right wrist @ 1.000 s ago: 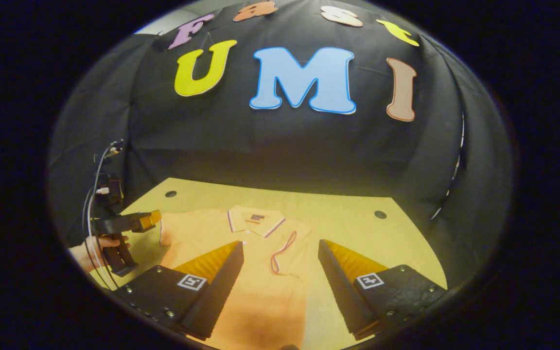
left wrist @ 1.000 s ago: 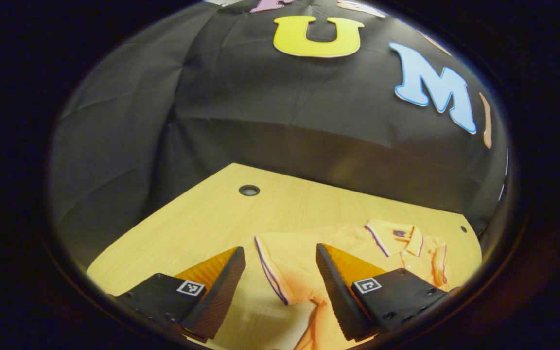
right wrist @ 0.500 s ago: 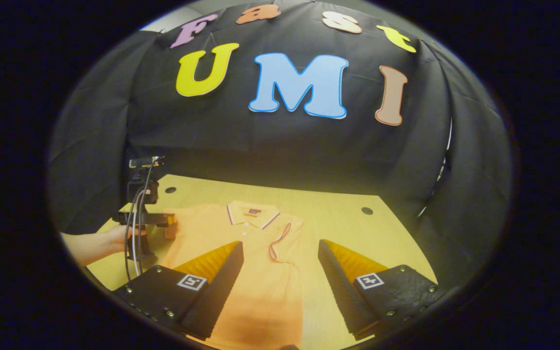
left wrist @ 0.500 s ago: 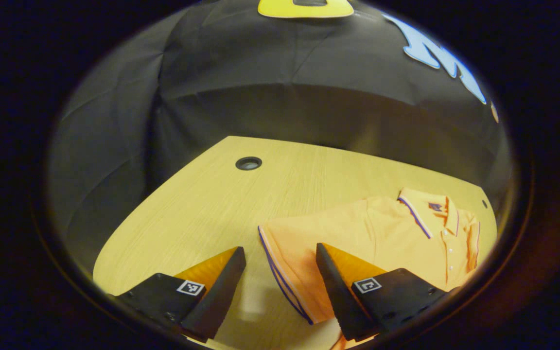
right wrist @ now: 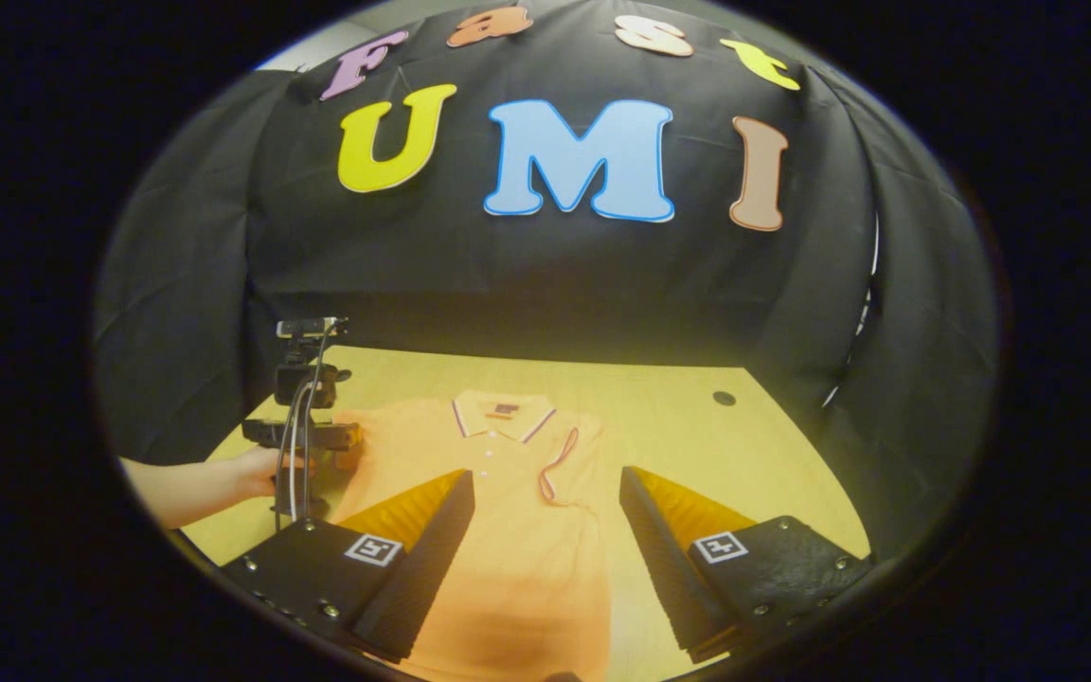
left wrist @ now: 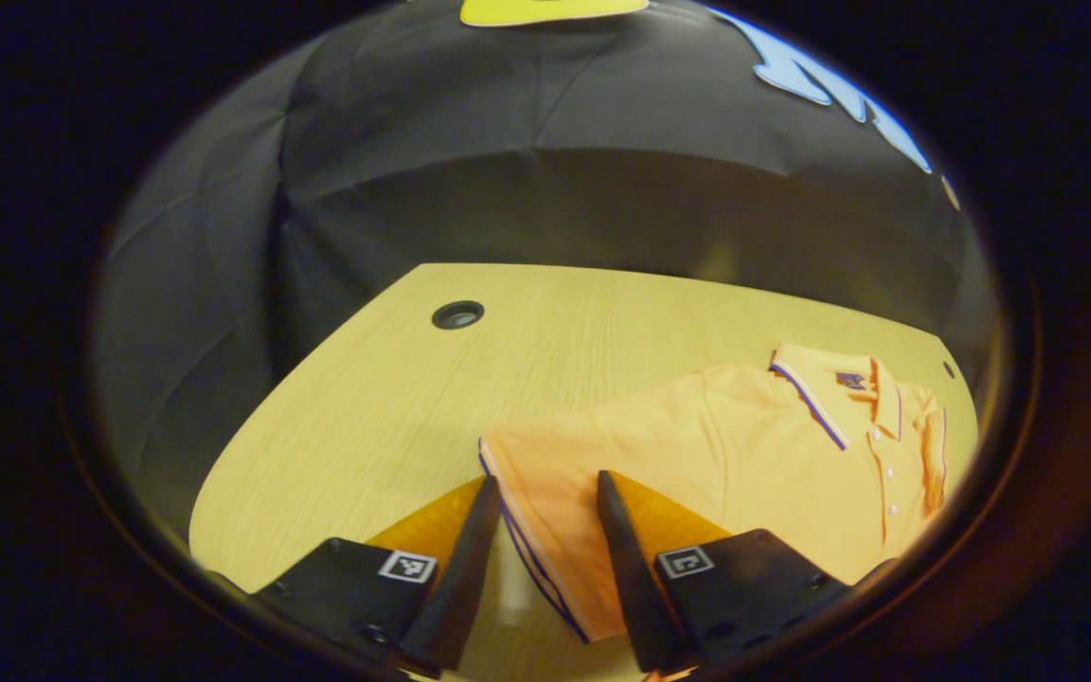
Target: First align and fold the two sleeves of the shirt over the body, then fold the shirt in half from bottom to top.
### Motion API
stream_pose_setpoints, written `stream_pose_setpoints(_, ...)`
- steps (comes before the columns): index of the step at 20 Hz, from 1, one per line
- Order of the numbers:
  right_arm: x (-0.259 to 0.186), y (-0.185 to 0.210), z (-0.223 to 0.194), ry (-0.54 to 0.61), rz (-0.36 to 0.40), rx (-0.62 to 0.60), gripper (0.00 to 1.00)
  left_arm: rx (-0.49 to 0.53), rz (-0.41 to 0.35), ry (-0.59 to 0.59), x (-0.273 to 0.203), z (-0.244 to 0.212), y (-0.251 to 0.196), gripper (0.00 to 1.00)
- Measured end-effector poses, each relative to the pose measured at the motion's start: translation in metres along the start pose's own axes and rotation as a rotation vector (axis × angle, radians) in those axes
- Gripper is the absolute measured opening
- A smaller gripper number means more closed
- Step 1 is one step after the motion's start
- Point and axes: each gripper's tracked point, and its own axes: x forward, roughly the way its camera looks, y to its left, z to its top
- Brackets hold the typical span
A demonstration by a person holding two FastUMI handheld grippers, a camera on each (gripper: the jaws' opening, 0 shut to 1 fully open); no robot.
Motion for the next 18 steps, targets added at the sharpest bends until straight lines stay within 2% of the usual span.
stream_pose_setpoints(3,0.001,0.001,-0.003,0.012,0.004,0.007,0.96,0.028,-0.011,-0.002,0.004,0.001,-0.009,0.31)
stream_pose_setpoints(4,0.002,0.001,-0.005,0.018,0.004,0.012,0.95,0.043,-0.005,0.002,0.001,0.002,-0.007,0.22)
stream_pose_setpoints(7,0.001,-0.002,-0.009,0.024,-0.011,0.03,0.96,0.088,0.002,0.0,0.002,0.004,-0.009,0.09)
stream_pose_setpoints(14,-0.006,-0.017,-0.016,0.02,-0.052,0.045,0.96,0.059,-0.027,-0.046,-0.018,0.023,-0.015,0.07)
stream_pose_setpoints(18,-0.011,-0.019,-0.023,0.012,-0.09,0.069,0.96,0.061,-0.104,-0.1,-0.04,0.046,-0.042,0.08)
